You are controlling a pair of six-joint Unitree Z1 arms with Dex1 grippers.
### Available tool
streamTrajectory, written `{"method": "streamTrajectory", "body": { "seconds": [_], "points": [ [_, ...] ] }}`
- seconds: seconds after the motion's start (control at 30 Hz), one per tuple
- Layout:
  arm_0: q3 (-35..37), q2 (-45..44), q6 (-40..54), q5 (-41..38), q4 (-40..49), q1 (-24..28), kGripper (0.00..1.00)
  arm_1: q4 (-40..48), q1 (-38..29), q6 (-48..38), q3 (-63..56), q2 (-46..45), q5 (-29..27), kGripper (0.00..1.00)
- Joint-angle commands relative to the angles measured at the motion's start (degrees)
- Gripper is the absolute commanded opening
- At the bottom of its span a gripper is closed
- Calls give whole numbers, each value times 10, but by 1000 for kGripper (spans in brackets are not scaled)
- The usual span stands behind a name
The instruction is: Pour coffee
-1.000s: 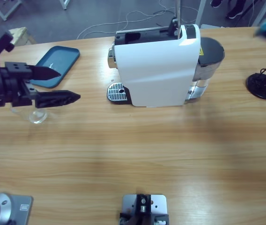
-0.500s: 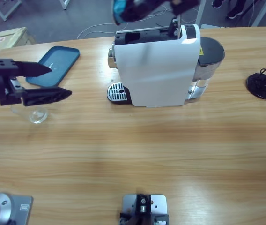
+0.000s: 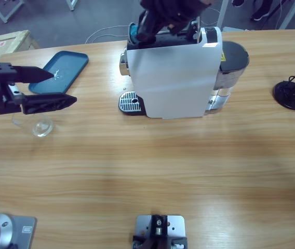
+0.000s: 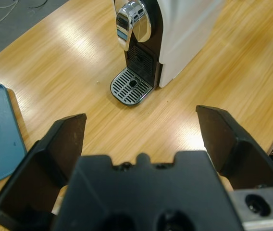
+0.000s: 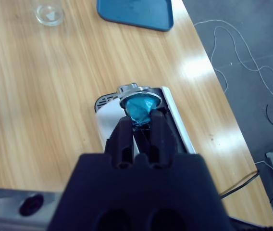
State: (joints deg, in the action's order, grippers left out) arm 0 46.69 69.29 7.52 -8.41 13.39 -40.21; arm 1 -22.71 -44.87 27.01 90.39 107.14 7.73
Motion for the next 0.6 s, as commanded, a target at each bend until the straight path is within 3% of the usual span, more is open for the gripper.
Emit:
{"method": "streamTrajectory", "body": {
  "seconds": [0.03, 0.53, 0.6],
  "points": [
    [-8, 2, -1, -6, 3, 5, 977, 2, 14, 11, -7, 34, -14, 0],
    [-20, -7, -1, -6, 3, 5, 977, 1, 15, 7, -19, 41, -4, 4],
    [-21, -9, 0, -6, 3, 5, 977, 1, 15, 2, -20, 41, -7, 156]
  ]
}}
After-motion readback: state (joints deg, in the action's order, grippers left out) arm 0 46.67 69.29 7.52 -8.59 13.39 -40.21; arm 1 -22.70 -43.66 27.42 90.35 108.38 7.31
